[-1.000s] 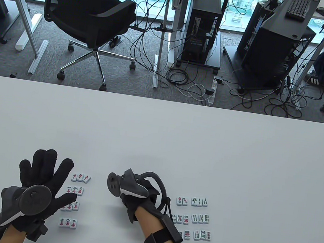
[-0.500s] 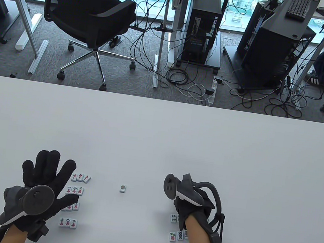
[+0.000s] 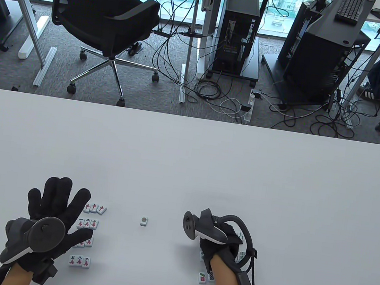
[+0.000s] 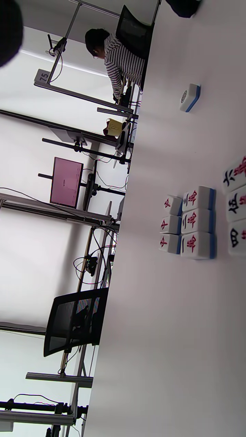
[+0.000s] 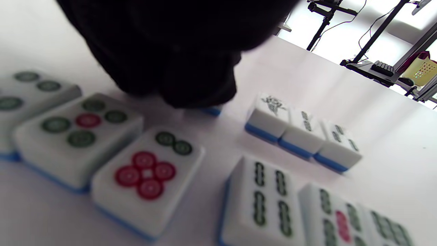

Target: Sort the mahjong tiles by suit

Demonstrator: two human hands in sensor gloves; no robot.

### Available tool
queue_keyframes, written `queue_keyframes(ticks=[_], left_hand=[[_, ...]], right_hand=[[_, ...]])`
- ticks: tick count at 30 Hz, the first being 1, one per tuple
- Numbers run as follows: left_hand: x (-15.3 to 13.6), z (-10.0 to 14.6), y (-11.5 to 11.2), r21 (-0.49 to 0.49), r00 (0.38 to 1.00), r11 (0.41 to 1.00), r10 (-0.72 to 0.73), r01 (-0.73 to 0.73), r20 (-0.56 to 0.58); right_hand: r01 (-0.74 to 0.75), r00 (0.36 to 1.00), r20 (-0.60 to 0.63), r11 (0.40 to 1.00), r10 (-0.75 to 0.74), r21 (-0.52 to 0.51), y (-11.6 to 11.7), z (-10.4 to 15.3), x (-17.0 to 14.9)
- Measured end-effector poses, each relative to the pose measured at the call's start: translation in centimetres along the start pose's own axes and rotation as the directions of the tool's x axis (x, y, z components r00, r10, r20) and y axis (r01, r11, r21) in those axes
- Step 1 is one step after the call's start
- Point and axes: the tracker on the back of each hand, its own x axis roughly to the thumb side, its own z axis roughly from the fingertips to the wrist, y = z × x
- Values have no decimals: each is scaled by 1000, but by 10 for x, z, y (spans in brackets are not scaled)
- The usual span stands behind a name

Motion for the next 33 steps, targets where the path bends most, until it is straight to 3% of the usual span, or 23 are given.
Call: queue_keyframes(ticks=[4,8,13,17,21,26,33], left_hand=[[0,0,0,2,1000,1000,6,-6,0],[0,0,0,-4,1000,1000,7,-7,-3],[0,0,0,-8,1000,1000,8,-8,-1],[0,0,1,-4,1000,1000,13,-13,0],[-1,0,1,-5,1000,1000,19,-19,-1],[0,-1,-1,-21,1000,1000,18,-18,-1],[-2,0,2,-15,999,999,33,-33,-11]], right_hand=[[138,989,75,985,-131,-104,-20,-3,23],[168,977,162,970,-140,-173,-38,-10,61],[154,968,222,975,-117,-158,-48,-24,101],[135,967,238,980,-97,-149,-50,-30,114],[131,964,247,982,-95,-134,-44,-33,118],[146,961,260,970,-93,-194,-45,-26,112],[170,972,198,962,-128,-214,-54,-5,61]])
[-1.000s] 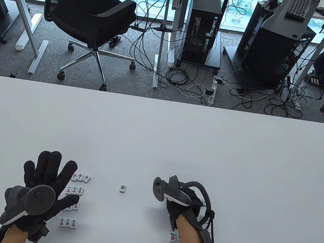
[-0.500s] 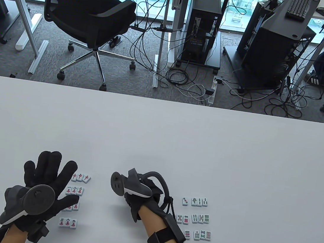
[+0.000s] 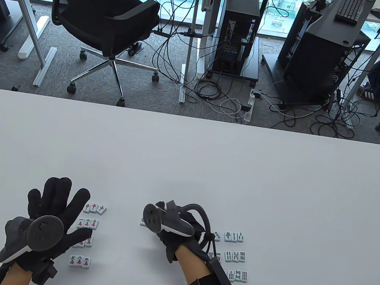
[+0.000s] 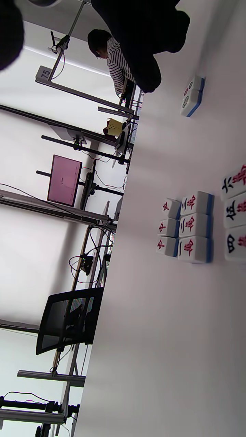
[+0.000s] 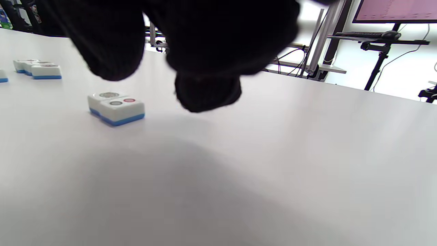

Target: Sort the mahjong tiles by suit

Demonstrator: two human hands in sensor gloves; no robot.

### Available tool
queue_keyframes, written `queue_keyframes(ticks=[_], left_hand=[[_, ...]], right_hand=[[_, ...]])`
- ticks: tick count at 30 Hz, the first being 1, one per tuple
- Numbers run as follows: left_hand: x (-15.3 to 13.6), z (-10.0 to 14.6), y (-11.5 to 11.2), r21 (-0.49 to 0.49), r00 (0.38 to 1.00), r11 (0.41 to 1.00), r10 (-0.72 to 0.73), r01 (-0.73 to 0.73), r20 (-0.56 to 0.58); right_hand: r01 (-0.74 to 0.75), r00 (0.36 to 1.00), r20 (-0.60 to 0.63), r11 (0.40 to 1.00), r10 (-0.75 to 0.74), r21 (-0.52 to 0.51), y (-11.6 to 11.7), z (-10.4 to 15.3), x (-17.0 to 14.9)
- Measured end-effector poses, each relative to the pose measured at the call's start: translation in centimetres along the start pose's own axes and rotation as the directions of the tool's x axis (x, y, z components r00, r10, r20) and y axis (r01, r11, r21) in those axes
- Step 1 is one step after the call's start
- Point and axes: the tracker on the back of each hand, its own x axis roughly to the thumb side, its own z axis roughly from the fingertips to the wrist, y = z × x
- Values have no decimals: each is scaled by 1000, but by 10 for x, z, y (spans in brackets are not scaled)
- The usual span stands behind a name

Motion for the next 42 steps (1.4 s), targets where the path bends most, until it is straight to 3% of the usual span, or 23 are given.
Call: queue_keyframes(ticks=[5,9,16,21,23,25,28,34,42], left_hand=[[0,0,0,2,1000,1000,-1,1,1],[1,0,0,0,1000,1000,-6,6,4],[1,-1,-2,-14,1000,1000,-17,17,0],[2,-1,-3,-23,1000,1000,-21,20,-1],[3,-1,-3,-25,1000,999,-20,20,-1],[3,-1,-3,-23,1000,1000,-17,17,-1],[3,-1,-3,-21,1000,1000,-12,12,1],[3,-1,-3,-25,1000,999,-19,19,4],[3,-1,-3,-22,1000,1000,-11,11,5]], right_hand=[[-47,988,-146,998,53,47,-5,22,-55],[-63,972,-219,991,88,117,5,41,-86],[-83,964,-233,977,128,197,28,54,-98],[-163,957,-199,958,212,234,45,45,-89],[-199,956,-178,961,233,189,46,42,-84],[-208,954,-169,954,246,214,45,39,-81],[-147,970,-165,970,180,193,38,33,-71],[31,997,-71,999,-33,-18,21,14,-20],[23,1000,-3,1000,-23,6,22,-13,29]])
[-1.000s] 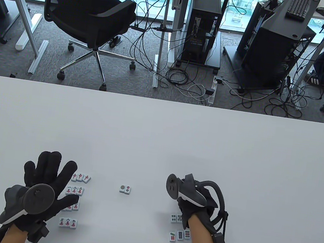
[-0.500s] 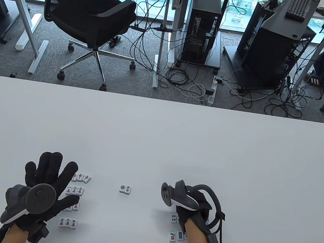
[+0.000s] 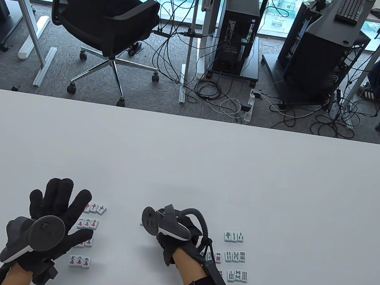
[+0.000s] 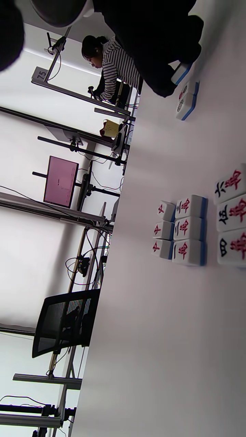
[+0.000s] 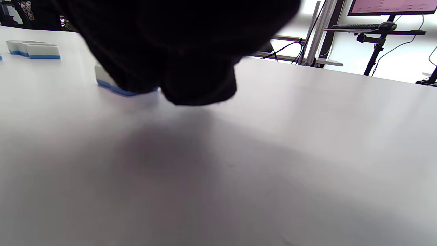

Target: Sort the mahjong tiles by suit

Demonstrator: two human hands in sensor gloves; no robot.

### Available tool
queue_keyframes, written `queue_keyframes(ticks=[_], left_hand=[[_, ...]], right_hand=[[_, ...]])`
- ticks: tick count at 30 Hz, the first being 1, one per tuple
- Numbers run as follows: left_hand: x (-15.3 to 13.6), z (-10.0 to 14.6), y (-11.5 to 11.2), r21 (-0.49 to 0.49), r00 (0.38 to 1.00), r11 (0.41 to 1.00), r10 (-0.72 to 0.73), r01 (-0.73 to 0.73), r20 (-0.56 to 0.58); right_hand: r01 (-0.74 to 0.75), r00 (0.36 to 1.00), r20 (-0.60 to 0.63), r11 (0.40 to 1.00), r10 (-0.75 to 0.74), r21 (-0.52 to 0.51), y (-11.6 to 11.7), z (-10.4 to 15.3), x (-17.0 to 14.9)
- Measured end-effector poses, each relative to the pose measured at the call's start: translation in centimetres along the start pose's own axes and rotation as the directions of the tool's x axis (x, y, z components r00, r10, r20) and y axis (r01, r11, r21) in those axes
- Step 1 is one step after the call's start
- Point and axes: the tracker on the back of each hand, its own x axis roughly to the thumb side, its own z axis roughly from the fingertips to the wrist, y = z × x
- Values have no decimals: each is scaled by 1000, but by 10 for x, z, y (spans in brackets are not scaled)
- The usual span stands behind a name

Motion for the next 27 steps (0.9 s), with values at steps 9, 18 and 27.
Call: queue_keyframes(ticks=[9,18,27], left_hand=[[-3,0,0,11,1000,1000,19,-19,-3],[-4,1,1,13,1000,1000,25,-25,-1],[-4,1,-1,3,1000,1000,18,-18,-1]], right_hand=[[-17,1000,12,1000,16,19,7,-6,5],[1,1000,-14,1000,-2,-17,-14,21,-28],[-10,994,-106,983,29,182,-8,73,-87]])
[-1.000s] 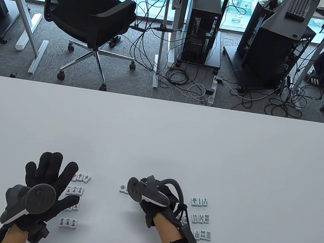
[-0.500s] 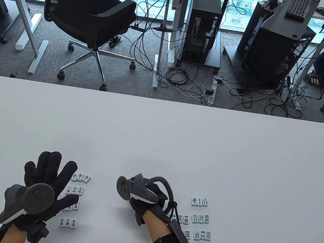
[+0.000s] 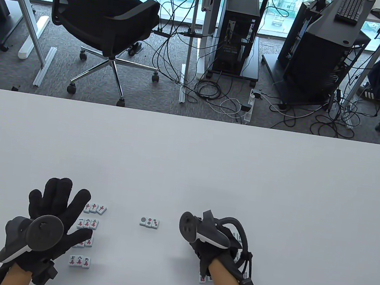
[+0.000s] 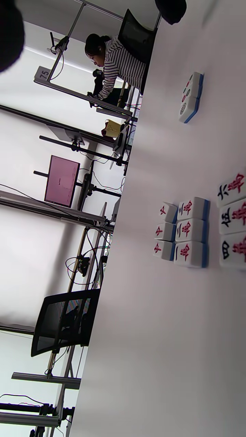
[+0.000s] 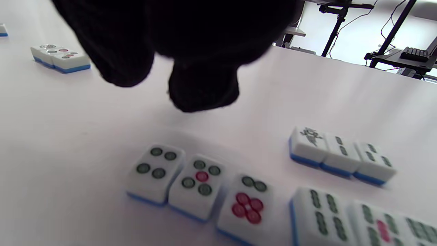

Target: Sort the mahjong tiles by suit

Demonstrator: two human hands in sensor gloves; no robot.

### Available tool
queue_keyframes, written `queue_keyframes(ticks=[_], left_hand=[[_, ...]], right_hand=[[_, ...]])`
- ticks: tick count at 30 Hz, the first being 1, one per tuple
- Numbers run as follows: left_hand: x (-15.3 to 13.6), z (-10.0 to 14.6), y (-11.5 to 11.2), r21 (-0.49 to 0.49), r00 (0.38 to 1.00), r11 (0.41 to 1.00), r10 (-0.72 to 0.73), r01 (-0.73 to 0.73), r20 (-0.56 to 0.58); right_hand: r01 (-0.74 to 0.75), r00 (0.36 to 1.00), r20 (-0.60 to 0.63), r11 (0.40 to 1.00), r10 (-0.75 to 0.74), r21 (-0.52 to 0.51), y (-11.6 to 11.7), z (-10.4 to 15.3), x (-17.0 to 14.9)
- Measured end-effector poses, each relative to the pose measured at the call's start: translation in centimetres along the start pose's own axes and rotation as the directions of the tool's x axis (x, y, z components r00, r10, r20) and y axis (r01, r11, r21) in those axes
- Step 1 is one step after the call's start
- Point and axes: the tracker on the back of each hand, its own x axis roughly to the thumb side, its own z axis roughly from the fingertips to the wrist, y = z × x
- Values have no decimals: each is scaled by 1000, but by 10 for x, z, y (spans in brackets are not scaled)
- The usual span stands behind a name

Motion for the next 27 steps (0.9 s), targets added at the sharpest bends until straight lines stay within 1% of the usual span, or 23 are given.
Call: queue_keyframes(ticks=[3,6,8,11,14,16,18,19,20,22,23,25,27], left_hand=[[0,-1,-2,-11,1000,1000,-6,6,-1],[0,-1,-4,-22,1000,1000,-11,11,-1],[1,-1,-6,-28,1000,999,-17,17,-1],[1,-2,-7,-36,1000,999,-19,19,-3],[1,-2,-7,-39,1000,999,-17,17,-4],[2,-2,-6,-40,1000,999,-15,15,-4],[2,-2,-6,-41,1000,999,-14,13,-3],[2,-2,-6,-40,1000,999,-14,14,-2],[2,-2,-6,-40,1000,999,-15,15,-1],[2,-2,-6,-39,1000,999,-15,15,1],[2,-2,-6,-38,1000,999,-15,15,1],[2,-2,-6,-38,1000,999,-13,13,0],[2,-2,-6,-39,1000,999,-11,11,0]], right_hand=[[-25,1000,16,999,24,42,10,12,-4],[-85,996,32,994,83,72,21,18,-3],[-117,993,45,991,114,69,26,18,0],[-163,984,73,986,161,24,33,17,8],[-181,980,75,983,182,-15,32,13,13],[-153,986,70,988,152,11,30,8,15],[-119,992,58,991,115,68,23,1,16],[-100,994,57,993,96,70,19,-3,18],[-74,996,57,996,70,55,15,-7,22],[-31,997,65,999,31,-9,7,-15,31],[-10,997,73,998,14,-64,2,-20,37],[9,996,85,991,2,-133,-3,-28,47],[3,996,93,988,12,-157,-5,-38,57]])
